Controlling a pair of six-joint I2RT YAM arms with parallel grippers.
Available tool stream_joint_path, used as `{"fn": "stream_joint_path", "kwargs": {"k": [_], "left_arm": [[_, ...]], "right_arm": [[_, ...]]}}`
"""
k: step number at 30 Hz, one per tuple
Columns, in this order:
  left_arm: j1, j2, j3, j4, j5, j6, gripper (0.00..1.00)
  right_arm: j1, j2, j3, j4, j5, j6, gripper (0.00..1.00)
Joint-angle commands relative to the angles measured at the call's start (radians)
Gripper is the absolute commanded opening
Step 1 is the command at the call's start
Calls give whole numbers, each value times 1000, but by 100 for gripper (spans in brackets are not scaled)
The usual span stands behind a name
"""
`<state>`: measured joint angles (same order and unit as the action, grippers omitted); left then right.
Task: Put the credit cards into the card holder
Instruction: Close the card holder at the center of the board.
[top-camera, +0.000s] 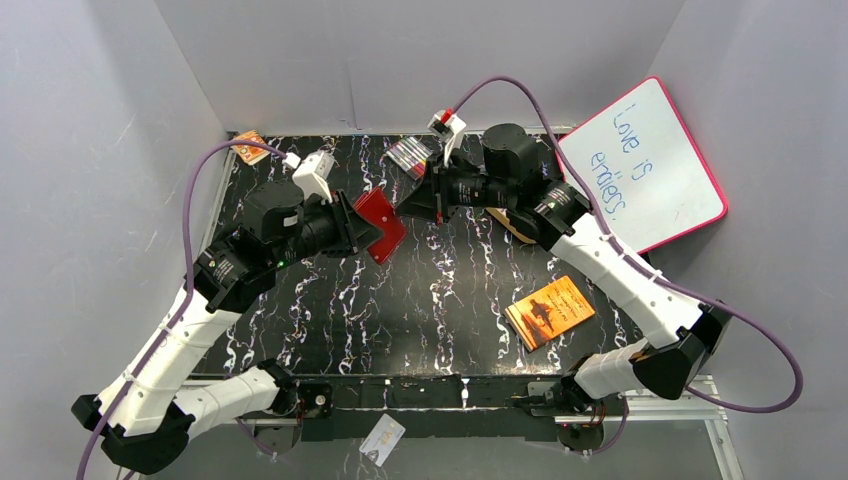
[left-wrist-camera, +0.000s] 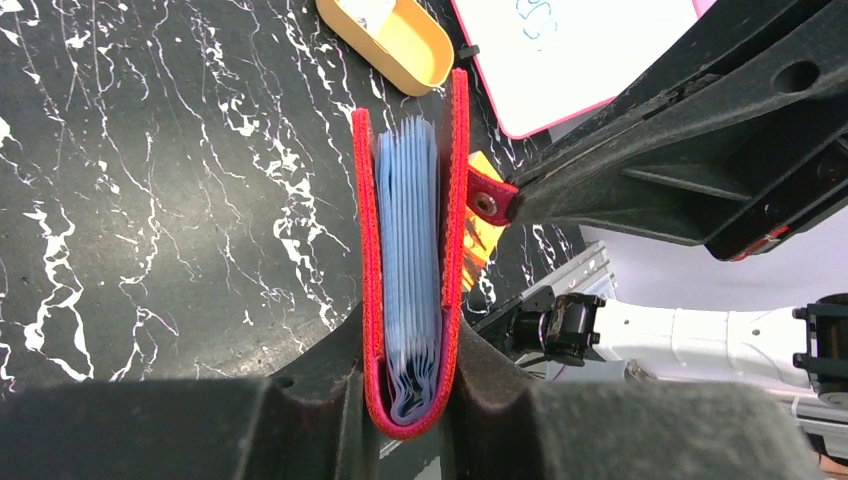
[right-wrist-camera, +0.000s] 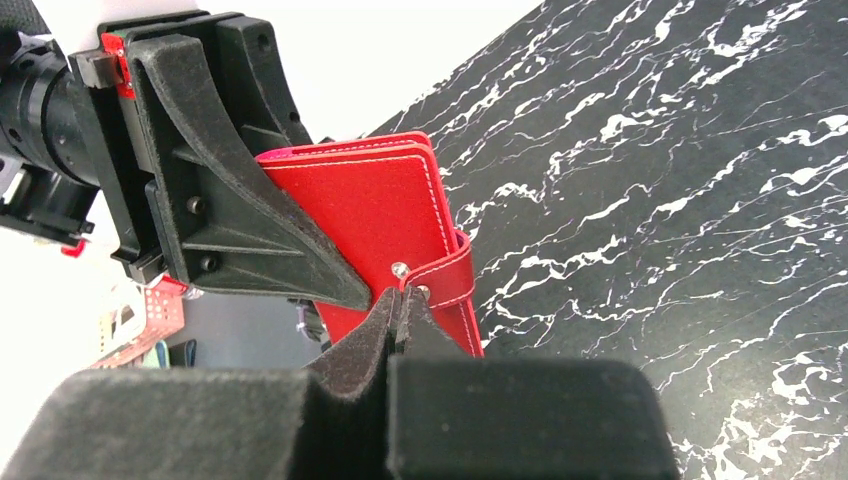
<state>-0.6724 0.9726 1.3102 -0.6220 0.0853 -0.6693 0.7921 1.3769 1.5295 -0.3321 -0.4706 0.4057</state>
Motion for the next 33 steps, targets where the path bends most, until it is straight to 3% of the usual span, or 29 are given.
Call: {"fn": "stream_joint_path", "kwargs": {"k": [1,20,33], "left_arm": [[-5,10,34,-1,42,30,0],[-5,46,56,16,83,37,0],[-4,48,59,26,86,38,0]], "right_arm": [[-1,-4,49,18,-110,-35,0],[-1,28,9,61,-162,7,0],[-1,55,24,-3,-176,-25,0]]}}
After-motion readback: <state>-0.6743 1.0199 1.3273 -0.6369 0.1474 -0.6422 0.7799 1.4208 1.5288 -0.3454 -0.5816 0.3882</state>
